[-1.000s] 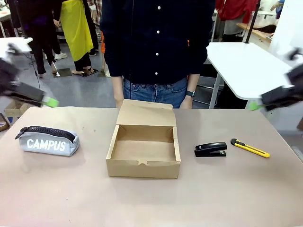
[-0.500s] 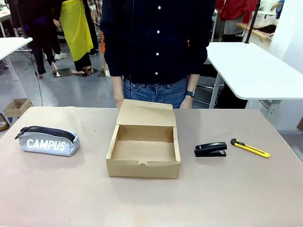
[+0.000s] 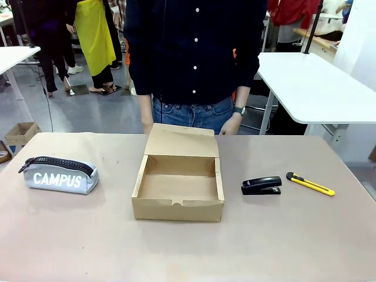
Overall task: Pack the item into the box.
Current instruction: Pick up the item indicated by the person and place it inside the Mailer Box.
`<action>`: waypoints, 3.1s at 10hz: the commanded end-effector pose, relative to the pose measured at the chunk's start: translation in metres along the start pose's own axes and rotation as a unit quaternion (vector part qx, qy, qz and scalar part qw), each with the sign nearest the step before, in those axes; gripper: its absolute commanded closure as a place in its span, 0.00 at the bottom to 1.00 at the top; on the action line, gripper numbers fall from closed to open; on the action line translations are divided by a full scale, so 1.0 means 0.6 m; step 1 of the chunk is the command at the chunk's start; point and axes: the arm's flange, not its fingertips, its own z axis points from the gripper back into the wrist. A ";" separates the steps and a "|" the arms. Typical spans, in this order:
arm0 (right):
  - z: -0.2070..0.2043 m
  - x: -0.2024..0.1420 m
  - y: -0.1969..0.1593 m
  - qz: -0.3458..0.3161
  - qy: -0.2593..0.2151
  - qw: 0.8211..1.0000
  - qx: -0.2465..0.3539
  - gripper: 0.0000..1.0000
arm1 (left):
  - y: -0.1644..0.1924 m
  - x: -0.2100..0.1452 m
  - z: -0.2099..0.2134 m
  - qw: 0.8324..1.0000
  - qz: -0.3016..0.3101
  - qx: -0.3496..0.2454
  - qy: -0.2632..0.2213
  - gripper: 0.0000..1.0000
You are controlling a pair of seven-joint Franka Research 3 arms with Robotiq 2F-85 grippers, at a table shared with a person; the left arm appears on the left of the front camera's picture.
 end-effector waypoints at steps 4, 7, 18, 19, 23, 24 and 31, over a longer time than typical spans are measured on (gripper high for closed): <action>0.021 -0.006 0.006 0.015 -0.001 1.000 -0.005 0.00 | -0.003 -0.004 0.020 1.000 -0.014 -0.008 0.005 0.00; 0.021 -0.006 0.006 0.015 -0.001 1.000 -0.005 0.00 | -0.003 -0.004 0.020 1.000 -0.014 -0.008 0.005 0.00; -0.157 -0.051 0.127 0.322 0.174 0.914 -0.176 0.00 | -0.003 -0.004 0.020 1.000 -0.014 -0.008 0.005 0.00; -0.201 -0.067 0.138 0.422 0.204 0.861 -0.198 0.00 | -0.003 -0.004 0.020 1.000 -0.014 -0.008 0.005 0.00; -0.287 -0.131 0.155 0.613 0.281 0.685 -0.278 0.00 | -0.003 -0.004 0.020 1.000 -0.014 -0.008 0.005 0.00; -0.300 -0.150 0.153 0.628 0.303 0.660 -0.280 0.00 | -0.003 -0.004 0.020 1.000 -0.014 -0.008 0.005 0.00; -0.391 -0.223 0.112 0.645 0.419 0.565 -0.298 0.00 | -0.003 -0.004 0.020 1.000 -0.014 -0.008 0.005 0.00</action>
